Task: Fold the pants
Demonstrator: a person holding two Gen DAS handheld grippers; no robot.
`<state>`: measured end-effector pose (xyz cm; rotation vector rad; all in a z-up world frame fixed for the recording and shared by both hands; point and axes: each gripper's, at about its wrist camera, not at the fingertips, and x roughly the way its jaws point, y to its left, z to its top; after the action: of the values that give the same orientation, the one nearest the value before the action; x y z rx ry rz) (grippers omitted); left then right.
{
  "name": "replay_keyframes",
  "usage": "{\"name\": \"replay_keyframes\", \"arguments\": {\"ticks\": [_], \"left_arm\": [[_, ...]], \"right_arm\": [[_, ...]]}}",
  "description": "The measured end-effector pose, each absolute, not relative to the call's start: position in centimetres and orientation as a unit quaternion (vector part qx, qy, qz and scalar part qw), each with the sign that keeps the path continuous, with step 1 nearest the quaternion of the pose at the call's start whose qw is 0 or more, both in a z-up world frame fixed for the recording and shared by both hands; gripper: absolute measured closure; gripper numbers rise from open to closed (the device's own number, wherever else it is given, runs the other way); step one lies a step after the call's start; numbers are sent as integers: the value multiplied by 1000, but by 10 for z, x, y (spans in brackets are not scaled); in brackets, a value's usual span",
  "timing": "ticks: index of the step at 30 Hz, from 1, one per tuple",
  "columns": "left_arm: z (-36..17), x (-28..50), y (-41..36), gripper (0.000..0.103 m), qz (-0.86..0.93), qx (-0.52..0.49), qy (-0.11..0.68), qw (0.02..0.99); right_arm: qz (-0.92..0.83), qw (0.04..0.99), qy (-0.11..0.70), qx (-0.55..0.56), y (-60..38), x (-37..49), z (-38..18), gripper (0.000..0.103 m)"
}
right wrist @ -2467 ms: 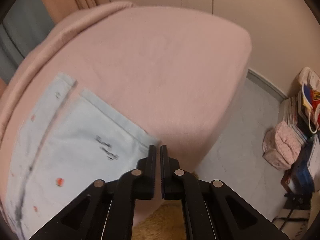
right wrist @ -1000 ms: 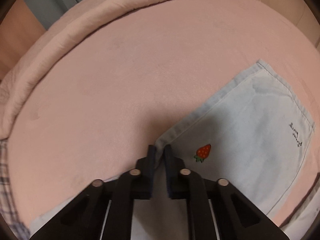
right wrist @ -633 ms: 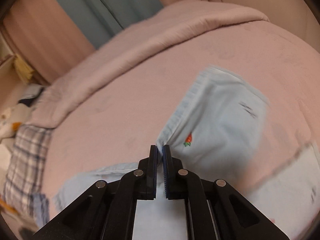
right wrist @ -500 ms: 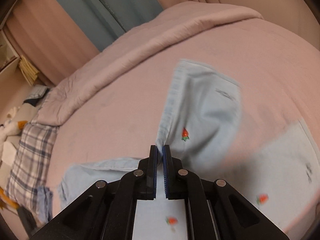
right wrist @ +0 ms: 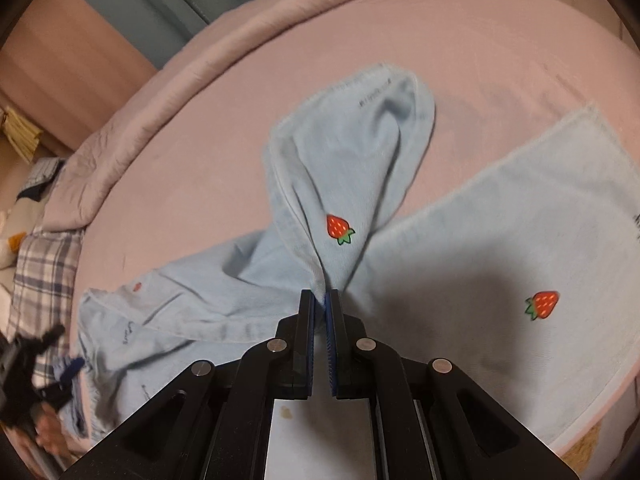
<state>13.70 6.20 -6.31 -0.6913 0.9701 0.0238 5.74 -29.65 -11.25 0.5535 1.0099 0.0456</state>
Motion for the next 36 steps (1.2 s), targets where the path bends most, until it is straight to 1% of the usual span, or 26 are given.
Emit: {"name": "replay_keyframes", "arguments": {"ticks": [2,3,4,5,7,8,9,12,18,27,32,36], "left_arm": [[-65,149,59,32,15,-321,455,830],[-69,158,56,38,18,-316,459,830],[-73,164,54,47,22,-312,465,828],[-78,170,52,53,28,-309,472,825],[-92,179,50,79,37,-305,487,817],[-97,180,49,84,38,-305,492,814],[-100,179,49,94,37,-307,495,812],[-96,164,48,97,42,-298,482,823],[-75,134,45,100,36,-266,457,848],[-50,82,55,100,3,-277,424,862],[-44,67,52,101,-7,-271,416,868],[-45,74,54,101,-6,-275,420,865]], "right_arm": [[23,838,478,264,-295,60,-113,97],[23,837,478,265,-295,60,-114,97],[23,837,478,265,-294,61,-114,97],[22,837,479,265,-293,62,-115,97],[23,838,478,262,-296,58,-117,97],[23,838,479,260,-296,57,-117,97],[24,837,480,260,-301,54,-119,97],[26,836,484,255,-302,54,-119,97],[19,841,485,238,-295,54,-115,97],[33,852,459,250,-302,39,-96,97],[37,863,442,240,-301,29,-82,97],[34,862,445,240,-301,27,-85,97]]}}
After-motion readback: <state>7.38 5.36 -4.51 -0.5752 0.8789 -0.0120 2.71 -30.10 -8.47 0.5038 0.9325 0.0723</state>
